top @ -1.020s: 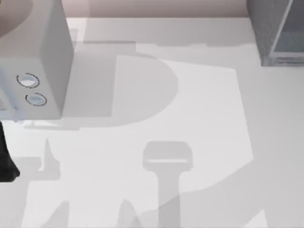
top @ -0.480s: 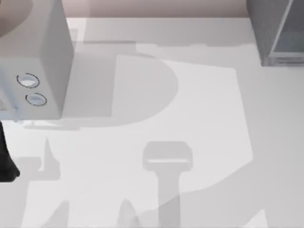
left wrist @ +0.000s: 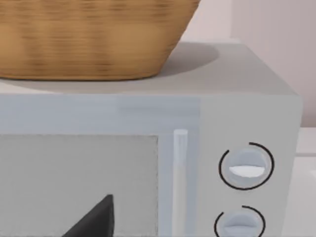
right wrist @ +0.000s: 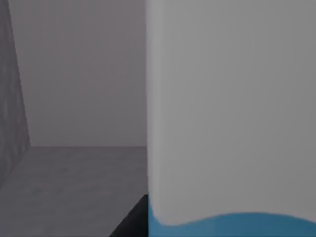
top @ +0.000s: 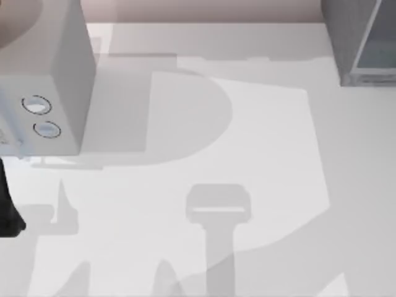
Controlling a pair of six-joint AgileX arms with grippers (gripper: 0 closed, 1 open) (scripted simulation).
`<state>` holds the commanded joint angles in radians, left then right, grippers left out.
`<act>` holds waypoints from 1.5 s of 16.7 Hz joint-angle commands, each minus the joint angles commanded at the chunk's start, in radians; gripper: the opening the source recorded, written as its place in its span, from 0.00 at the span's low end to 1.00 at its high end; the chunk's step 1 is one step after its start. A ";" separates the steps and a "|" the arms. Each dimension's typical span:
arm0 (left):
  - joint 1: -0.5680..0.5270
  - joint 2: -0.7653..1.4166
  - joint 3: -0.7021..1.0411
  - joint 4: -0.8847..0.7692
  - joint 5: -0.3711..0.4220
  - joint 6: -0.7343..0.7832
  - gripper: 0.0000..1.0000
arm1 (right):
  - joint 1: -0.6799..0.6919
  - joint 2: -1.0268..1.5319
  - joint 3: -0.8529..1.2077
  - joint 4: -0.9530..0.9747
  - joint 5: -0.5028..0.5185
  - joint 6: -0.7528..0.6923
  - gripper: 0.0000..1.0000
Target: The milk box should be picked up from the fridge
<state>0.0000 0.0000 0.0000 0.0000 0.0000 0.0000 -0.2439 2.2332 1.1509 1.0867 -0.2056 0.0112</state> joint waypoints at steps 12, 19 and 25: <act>0.000 0.000 0.000 0.000 0.000 0.000 1.00 | 0.000 -0.126 0.029 -0.160 -0.002 0.003 0.00; 0.000 0.000 0.000 0.000 0.000 0.000 1.00 | -0.028 -0.265 -0.179 -0.084 -0.035 0.005 0.00; 0.000 0.000 0.000 0.000 0.000 0.000 1.00 | -0.064 -0.406 -0.409 -0.002 -0.070 0.005 0.00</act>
<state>0.0000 0.0000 0.0000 0.0000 0.0000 0.0000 -0.3078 1.8271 0.7421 1.0844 -0.2759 0.0158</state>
